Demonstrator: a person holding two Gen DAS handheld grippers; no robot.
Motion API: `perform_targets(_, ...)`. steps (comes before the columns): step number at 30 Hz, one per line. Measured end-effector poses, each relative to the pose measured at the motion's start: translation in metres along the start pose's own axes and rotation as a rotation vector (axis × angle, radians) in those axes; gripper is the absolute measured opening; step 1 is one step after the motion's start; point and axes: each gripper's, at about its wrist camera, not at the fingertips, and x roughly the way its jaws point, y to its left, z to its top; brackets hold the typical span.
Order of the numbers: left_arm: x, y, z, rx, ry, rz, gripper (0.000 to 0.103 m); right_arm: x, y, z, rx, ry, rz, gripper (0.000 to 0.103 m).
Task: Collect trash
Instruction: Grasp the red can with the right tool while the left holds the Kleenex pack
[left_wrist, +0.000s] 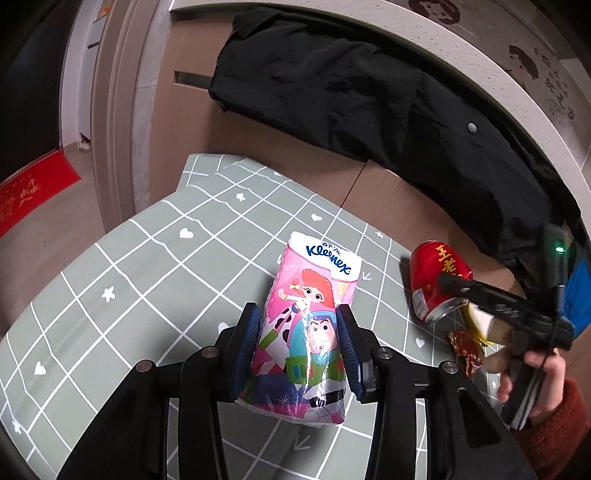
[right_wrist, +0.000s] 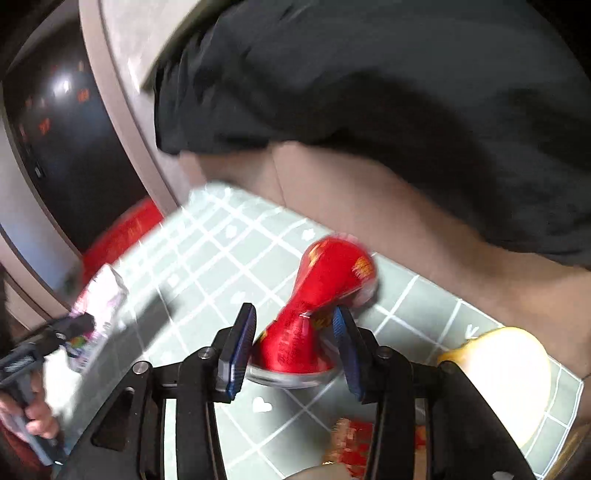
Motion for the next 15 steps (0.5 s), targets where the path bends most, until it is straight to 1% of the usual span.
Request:
perform_targets(2,-0.001,0.002,-0.002,-0.004,0.002,-0.002,0.043,0.009,0.006,0.001,-0.008,-0.004,-0.066,0.044)
perform_targets(5,0.000,0.004,-0.003,0.001,0.009,0.001,0.043,0.019,0.006,0.003,0.011,0.016,-0.100,0.046)
perform_targets(9,0.002,0.005,-0.003,-0.010,0.014,0.000,0.043,0.029,0.005,0.002,-0.022,0.043,-0.129,0.049)
perform_targets(12,0.002,0.005,-0.003,-0.001,0.015,-0.002,0.043,0.027,0.005,0.001,-0.049,0.035,-0.139,0.048)
perform_targets(15,-0.001,0.000,-0.003,0.007,0.012,-0.006,0.043,0.016,0.013,-0.002,-0.093,-0.004,-0.151,0.044)
